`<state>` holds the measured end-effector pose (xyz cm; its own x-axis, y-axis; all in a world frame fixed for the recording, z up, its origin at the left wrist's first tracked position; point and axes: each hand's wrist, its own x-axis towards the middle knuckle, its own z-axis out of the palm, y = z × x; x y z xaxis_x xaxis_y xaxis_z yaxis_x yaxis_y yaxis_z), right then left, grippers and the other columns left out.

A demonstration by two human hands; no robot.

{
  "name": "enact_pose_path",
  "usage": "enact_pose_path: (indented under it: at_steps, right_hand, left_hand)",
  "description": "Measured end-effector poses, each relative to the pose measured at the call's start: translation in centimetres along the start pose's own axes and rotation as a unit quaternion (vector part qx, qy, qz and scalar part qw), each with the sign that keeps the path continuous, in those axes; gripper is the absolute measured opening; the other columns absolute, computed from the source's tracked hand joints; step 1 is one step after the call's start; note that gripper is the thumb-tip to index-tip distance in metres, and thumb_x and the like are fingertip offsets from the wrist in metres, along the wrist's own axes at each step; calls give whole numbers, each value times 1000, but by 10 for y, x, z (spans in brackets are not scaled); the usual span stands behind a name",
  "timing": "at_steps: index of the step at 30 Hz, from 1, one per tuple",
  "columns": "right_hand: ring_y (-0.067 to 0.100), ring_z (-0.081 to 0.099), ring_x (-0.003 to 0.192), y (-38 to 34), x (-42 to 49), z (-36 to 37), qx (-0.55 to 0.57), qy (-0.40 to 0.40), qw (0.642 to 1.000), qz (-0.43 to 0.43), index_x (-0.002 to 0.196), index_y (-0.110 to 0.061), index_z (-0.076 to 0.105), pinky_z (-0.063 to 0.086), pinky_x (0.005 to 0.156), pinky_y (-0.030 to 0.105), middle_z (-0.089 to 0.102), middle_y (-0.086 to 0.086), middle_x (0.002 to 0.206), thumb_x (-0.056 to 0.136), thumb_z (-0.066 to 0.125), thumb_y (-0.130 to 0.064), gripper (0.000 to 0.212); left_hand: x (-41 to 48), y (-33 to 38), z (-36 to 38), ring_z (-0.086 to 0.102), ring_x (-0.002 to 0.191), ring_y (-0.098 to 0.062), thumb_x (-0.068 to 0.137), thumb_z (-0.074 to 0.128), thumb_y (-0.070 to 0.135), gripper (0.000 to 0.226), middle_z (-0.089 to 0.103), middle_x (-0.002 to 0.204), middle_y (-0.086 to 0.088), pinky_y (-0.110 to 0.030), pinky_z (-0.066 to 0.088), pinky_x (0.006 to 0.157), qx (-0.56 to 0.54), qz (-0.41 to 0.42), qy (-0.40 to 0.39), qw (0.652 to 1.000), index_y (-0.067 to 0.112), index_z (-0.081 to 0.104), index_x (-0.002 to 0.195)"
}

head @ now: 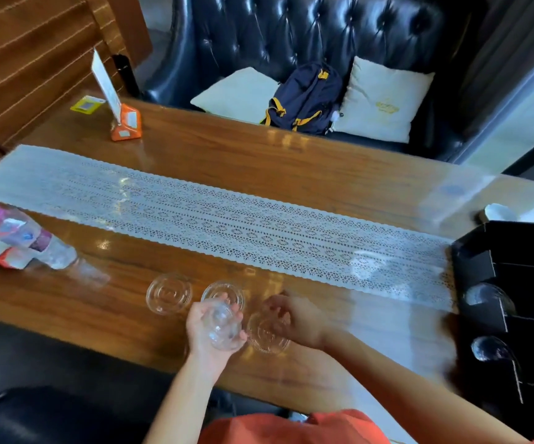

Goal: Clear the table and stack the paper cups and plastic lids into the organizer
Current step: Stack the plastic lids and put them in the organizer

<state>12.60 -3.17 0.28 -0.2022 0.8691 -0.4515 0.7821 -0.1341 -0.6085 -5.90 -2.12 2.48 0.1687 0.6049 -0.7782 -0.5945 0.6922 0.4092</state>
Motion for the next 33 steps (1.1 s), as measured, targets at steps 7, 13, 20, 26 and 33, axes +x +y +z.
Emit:
enact_pose_path:
  at_steps: [7,13,20,26,33]
  right_hand:
    - [24,39,126,-7,4,40,-168,-12,985,35,132,-33,46,42,101,44,44,1,132,78,68,-33,58]
    - [23,38,128,-6,3,52,-176,22,981,74,135,-29,43,42,101,40,41,0,135,81,64,-32,58]
    - [23,40,124,-11,6,69,-199,72,970,118,131,-32,43,41,98,40,41,-3,133,77,66,-36,59]
    - [24,43,119,-12,11,78,-191,111,965,144,126,-35,46,42,95,39,43,-3,128,73,66,-37,56]
    - [24,44,118,-9,17,83,-191,112,961,163,124,-34,46,42,95,39,44,-4,127,64,72,-45,66]
  left_hand:
    - [14,36,-8,59,75,-22,61,64,28,27,65,80,-7,-32,42,66,17,-60,-95,994,19,66,86]
    - [27,55,-15,59,81,-22,65,65,46,39,65,88,-7,-34,43,70,33,-107,-129,985,20,64,94]
    - [35,78,-20,62,78,-25,69,63,51,42,65,90,-10,-37,47,67,61,-128,-172,975,19,63,97]
    - [42,94,-24,60,81,-24,81,54,53,40,63,96,-10,-36,47,66,80,-140,-178,971,19,63,97]
    - [45,107,-30,60,85,-25,70,62,51,42,64,94,-10,-38,48,68,96,-130,-199,967,18,65,96]
